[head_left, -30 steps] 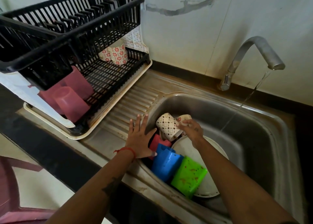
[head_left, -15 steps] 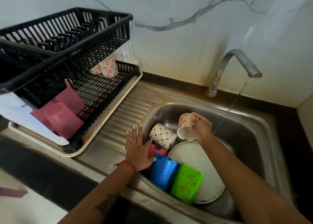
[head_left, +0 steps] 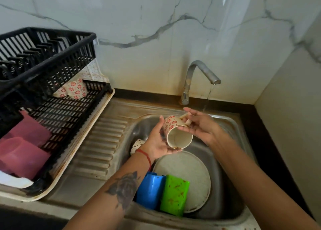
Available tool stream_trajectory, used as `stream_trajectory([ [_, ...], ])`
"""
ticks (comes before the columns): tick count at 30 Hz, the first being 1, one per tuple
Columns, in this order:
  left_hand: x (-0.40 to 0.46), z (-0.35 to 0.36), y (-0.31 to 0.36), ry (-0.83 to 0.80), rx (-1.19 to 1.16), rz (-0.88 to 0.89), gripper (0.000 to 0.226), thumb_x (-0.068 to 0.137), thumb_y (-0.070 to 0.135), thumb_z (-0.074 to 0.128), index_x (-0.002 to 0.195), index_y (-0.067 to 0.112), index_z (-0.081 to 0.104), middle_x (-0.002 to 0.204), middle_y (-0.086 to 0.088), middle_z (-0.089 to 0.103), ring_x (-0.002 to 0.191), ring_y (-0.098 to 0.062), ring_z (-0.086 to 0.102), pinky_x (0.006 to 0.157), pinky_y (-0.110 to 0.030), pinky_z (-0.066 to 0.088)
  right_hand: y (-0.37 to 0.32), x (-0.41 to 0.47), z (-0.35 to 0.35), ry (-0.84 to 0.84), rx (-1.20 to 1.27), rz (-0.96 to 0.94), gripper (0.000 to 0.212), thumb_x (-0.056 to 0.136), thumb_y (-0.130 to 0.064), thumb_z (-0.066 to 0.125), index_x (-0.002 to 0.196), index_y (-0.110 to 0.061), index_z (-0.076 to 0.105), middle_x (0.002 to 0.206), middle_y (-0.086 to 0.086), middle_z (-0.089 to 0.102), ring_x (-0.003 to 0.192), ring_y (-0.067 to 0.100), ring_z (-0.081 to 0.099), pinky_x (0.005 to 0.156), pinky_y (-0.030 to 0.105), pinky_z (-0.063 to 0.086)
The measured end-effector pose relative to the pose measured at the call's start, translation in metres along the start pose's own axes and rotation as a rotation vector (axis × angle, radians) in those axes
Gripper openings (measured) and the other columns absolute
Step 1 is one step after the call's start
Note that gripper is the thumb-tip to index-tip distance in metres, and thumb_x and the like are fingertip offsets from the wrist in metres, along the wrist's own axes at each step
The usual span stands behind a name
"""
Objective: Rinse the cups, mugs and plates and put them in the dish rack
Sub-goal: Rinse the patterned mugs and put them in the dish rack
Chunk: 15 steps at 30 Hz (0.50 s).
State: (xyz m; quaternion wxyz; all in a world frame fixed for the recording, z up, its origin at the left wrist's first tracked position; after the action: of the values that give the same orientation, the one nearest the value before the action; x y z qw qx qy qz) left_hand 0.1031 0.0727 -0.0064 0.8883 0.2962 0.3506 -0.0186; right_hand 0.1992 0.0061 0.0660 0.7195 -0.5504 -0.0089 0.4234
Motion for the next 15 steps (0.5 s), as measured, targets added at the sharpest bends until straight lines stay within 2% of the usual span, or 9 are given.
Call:
stream_trajectory([
  [2, 0.002, 0.017, -0.002, -0.048, -0.040, -0.015, 0.075, 0.068, 0.058, 0.069, 0.125, 0.011, 0.056, 0.115, -0.018, 0.066, 0.102, -0.035, 0.063, 0.074, -0.048, 0.055, -0.014, -0.009, 0.004, -0.048, -0.048, -0.025, 0.022, 0.095, -0.002, 0.049, 0.105, -0.013, 0.064, 0.092, 0.012, 0.059, 0.087, 0.022, 0.062, 0.068, 0.043, 0.060],
  [4, 0.004, 0.034, -0.003, -0.091, -0.053, 0.002, 0.065, 0.072, 0.049, 0.072, 0.125, 0.013, 0.059, 0.112, -0.018, 0.067, 0.101, -0.034, 0.064, 0.074, -0.047, 0.057, -0.030, -0.016, 0.006, -0.080, -0.103, -0.088, 0.025, 0.095, -0.002, 0.049, 0.117, -0.009, 0.060, 0.094, 0.011, 0.060, 0.090, 0.022, 0.063, 0.069, 0.040, 0.061],
  [7, 0.011, 0.047, -0.007, -0.078, -0.141, 0.028, 0.055, 0.080, 0.042, 0.069, 0.125, 0.013, 0.057, 0.120, -0.021, 0.063, 0.106, -0.036, 0.062, 0.075, -0.048, 0.057, -0.051, -0.024, 0.002, 0.035, -0.449, -0.231, 0.033, 0.093, -0.014, 0.058, 0.127, -0.014, 0.055, 0.117, 0.005, 0.059, 0.104, 0.019, 0.060, 0.077, 0.030, 0.057],
  [9, 0.016, 0.055, -0.011, -0.045, -0.217, 0.035, 0.051, 0.083, 0.039, 0.068, 0.121, 0.009, 0.056, 0.114, -0.025, 0.065, 0.104, -0.038, 0.061, 0.073, -0.049, 0.057, -0.063, -0.035, -0.006, 0.230, -0.862, -0.460, 0.038, 0.092, -0.027, 0.060, 0.128, -0.019, 0.051, 0.129, -0.001, 0.049, 0.113, 0.015, 0.050, 0.087, 0.025, 0.046],
  [11, 0.020, 0.058, -0.012, -0.002, -0.299, 0.052, 0.044, 0.084, 0.038, 0.067, 0.112, 0.005, 0.060, 0.093, -0.026, 0.071, 0.096, -0.037, 0.063, 0.064, -0.044, 0.058, -0.066, -0.058, -0.002, 0.335, -1.068, -0.784, 0.036, 0.095, -0.030, 0.055, 0.128, -0.016, 0.051, 0.132, 0.001, 0.043, 0.115, 0.012, 0.047, 0.091, 0.022, 0.040],
  [13, 0.024, 0.059, -0.012, 0.036, -0.351, 0.077, 0.038, 0.084, 0.039, 0.067, 0.096, 0.003, 0.068, 0.077, -0.022, 0.072, 0.084, -0.035, 0.067, 0.056, -0.040, 0.057, -0.047, -0.060, -0.002, 0.221, -1.107, -0.853, 0.034, 0.099, -0.032, 0.046, 0.128, -0.015, 0.052, 0.129, 0.003, 0.049, 0.114, 0.012, 0.050, 0.093, 0.023, 0.041],
  [15, 0.031, 0.061, -0.011, 0.050, -0.343, 0.110, 0.039, 0.083, 0.040, 0.068, 0.076, 0.002, 0.074, 0.073, -0.019, 0.072, 0.072, -0.033, 0.072, 0.057, -0.039, 0.059, -0.019, -0.041, 0.004, -0.015, -1.138, -0.725, 0.035, 0.101, -0.038, 0.038, 0.130, -0.021, 0.050, 0.126, -0.001, 0.055, 0.116, 0.010, 0.052, 0.099, 0.027, 0.043],
])
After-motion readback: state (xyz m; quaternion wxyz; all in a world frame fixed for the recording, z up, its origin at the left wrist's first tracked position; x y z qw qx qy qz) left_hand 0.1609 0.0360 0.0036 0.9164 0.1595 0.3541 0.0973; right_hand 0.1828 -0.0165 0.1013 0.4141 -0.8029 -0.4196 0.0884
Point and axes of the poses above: each hand's wrist, its own x-axis towards the middle knuckle, its own z-axis out of the palm, y = z × x, the point moved 10 cm from there along x, towards the middle knuckle
